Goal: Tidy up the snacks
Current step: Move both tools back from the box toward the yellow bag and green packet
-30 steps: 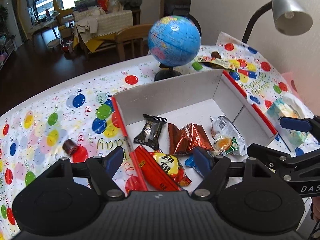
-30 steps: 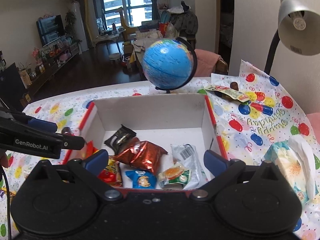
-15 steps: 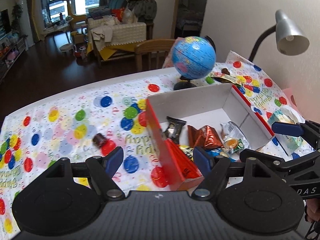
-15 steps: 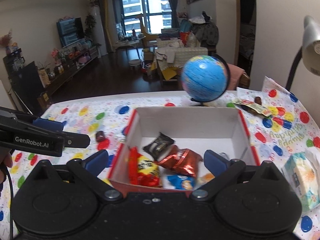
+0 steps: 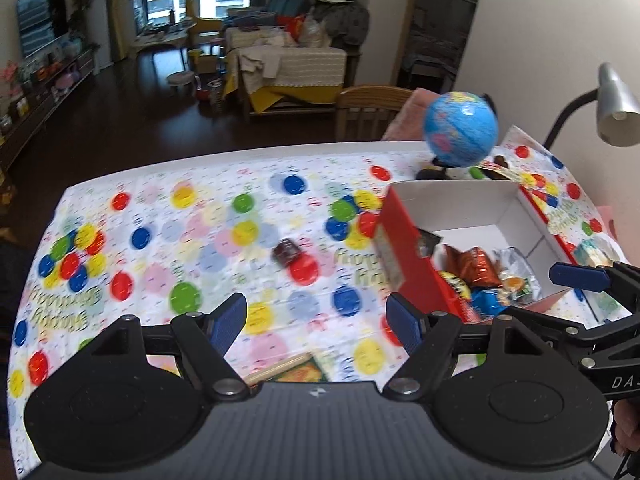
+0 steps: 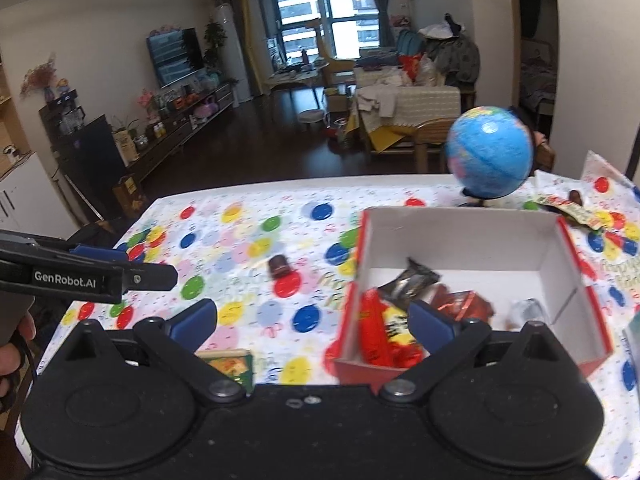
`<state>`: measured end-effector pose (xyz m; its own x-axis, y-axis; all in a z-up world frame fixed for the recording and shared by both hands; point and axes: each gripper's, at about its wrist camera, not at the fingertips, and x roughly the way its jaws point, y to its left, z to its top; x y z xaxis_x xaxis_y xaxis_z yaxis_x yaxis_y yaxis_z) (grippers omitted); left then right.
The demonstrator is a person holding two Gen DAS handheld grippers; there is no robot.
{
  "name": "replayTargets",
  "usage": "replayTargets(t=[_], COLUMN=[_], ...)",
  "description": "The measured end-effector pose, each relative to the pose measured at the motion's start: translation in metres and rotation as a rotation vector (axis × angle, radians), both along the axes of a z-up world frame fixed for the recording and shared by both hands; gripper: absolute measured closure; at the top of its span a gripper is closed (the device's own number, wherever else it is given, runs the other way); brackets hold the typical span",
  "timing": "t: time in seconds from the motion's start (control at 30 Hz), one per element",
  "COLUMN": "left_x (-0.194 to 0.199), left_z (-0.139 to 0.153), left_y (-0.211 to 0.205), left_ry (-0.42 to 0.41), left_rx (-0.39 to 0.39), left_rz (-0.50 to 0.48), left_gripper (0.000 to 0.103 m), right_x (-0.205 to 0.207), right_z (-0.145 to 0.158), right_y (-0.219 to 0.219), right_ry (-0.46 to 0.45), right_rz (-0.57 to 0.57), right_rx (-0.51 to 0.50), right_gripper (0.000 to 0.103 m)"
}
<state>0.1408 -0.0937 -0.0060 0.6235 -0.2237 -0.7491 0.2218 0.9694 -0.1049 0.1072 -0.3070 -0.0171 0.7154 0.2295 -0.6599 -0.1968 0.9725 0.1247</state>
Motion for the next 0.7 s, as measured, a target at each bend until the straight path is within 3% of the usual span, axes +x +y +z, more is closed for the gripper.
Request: replayTargets(t=[0.33, 0.7], left_x=[-0.008, -0.012], left_z=[-0.024, -0.072], left_y=[0.059, 0.1], left_ry=[0.052, 0.165], left_rx=[0.011, 0.021], left_rz=[0.072, 0.131], left_gripper=[0.027, 0.027], right_x=[0.005, 0.007], right_z=[-0.024, -0.067], right_y=[0.054, 0.096], right_ry=[0.052, 0.146], right_rz=[0.059, 0.097], right_rx=[-0.02, -0.056], right_gripper=[0.004, 0.005])
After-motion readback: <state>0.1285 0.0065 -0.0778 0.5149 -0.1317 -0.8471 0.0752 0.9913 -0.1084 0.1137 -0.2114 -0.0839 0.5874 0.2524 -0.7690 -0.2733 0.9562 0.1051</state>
